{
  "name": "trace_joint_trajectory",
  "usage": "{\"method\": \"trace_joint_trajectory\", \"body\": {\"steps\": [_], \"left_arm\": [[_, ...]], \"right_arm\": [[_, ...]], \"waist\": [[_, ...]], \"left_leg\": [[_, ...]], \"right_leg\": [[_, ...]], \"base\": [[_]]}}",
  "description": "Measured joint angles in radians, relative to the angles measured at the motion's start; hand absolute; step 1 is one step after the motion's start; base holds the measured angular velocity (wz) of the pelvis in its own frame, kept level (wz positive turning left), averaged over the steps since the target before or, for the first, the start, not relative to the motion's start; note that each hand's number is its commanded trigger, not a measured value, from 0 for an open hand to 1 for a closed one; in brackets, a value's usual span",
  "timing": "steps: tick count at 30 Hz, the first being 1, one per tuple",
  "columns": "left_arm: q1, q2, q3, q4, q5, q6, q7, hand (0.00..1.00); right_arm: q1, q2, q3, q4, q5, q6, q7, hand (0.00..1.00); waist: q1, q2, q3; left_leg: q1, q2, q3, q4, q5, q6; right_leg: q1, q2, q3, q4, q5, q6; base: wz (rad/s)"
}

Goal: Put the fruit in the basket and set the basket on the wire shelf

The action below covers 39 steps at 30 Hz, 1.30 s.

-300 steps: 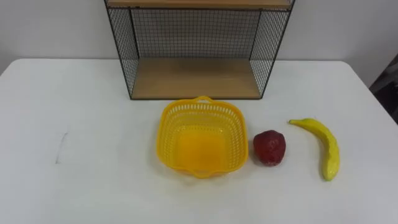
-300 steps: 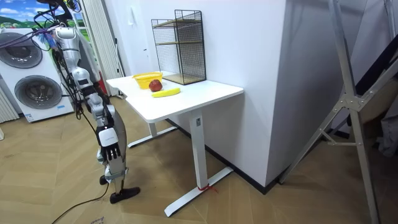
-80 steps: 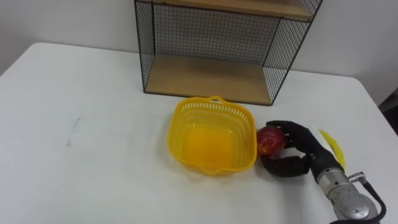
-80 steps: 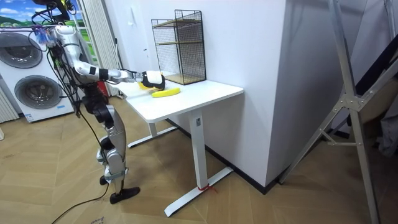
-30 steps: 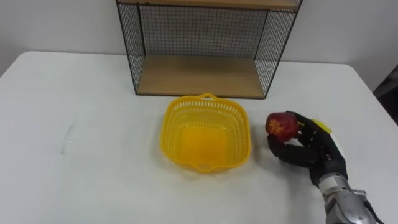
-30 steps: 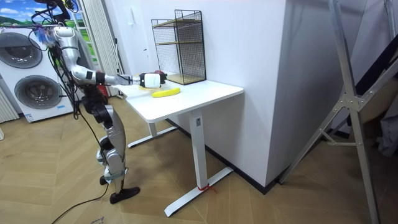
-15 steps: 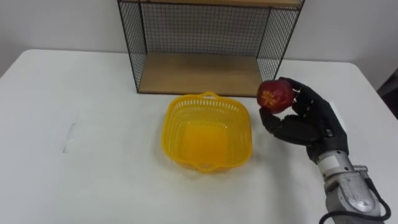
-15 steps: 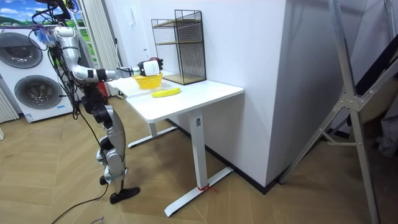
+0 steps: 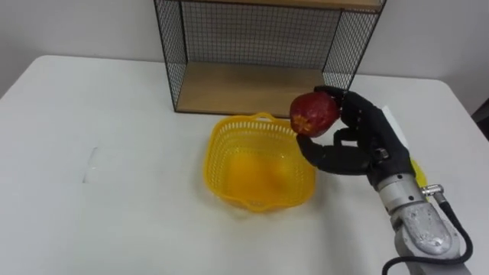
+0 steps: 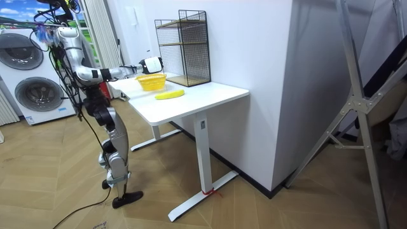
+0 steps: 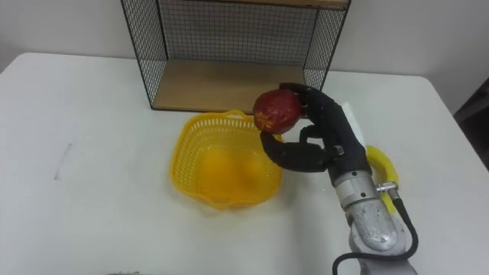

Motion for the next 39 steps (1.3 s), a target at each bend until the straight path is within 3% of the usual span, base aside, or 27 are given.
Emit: {"method": "trace_joint_trajectory", "body": {"steps": [7,16,18,19,20,39], "left_arm": [[-0.004,0.005,-0.002,0.011,-0.009,-0.002,0.000,0.00],[-0.021,0.026,-0.028,0.011,-0.010,-0.001,-0.002,0.00],[-0.027,0.026,-0.028,0.011,-0.010,-0.001,-0.003,0.00],[-0.029,0.026,-0.028,0.011,-0.010,-0.001,-0.004,0.00],[-0.030,0.026,-0.028,0.010,-0.010,-0.001,-0.004,0.00],[-0.032,0.024,-0.031,0.005,-0.010,0.002,-0.004,0.00]], "right_arm": [[0.000,-0.036,0.042,-0.009,-0.028,0.000,0.010,1.00],[0.000,-0.031,0.060,-0.009,-0.079,0.000,0.034,1.00],[0.000,-0.029,0.064,-0.009,-0.102,0.000,0.049,0.56],[0.000,-0.030,0.065,-0.009,-0.110,0.001,0.055,0.12],[0.000,-0.029,0.066,-0.009,-0.115,0.001,0.055,0.00],[0.001,-0.026,0.081,-0.009,-0.186,0.021,0.074,0.00]], "waist": [[0.000,-0.015,-0.0005],[0.003,-0.026,0.0008],[0.007,-0.026,0.0008],[0.012,-0.026,0.0008],[0.015,-0.025,0.0009],[0.019,-0.014,0.0019]], "left_leg": [[0.001,0.000,0.001,0.000,0.000,0.000],[0.003,0.001,0.002,-0.005,0.000,0.000],[0.003,0.001,0.002,-0.005,0.000,0.000],[0.003,0.001,0.001,-0.005,0.000,0.000],[0.003,0.001,0.001,-0.004,0.000,0.000],[-0.004,0.001,-0.007,-0.002,0.000,0.000]], "right_leg": [[0.000,0.000,-0.001,0.000,0.000,0.000],[0.000,0.000,0.001,-0.001,0.000,0.000],[0.000,0.000,0.000,-0.001,0.000,0.000],[0.001,0.000,-0.001,-0.001,0.000,0.000],[0.002,0.000,-0.001,-0.001,0.000,0.000],[0.000,0.000,-0.008,0.000,0.001,-0.001]], "base": [[0.00],[0.00],[0.00],[0.00],[0.04],[0.01]]}}
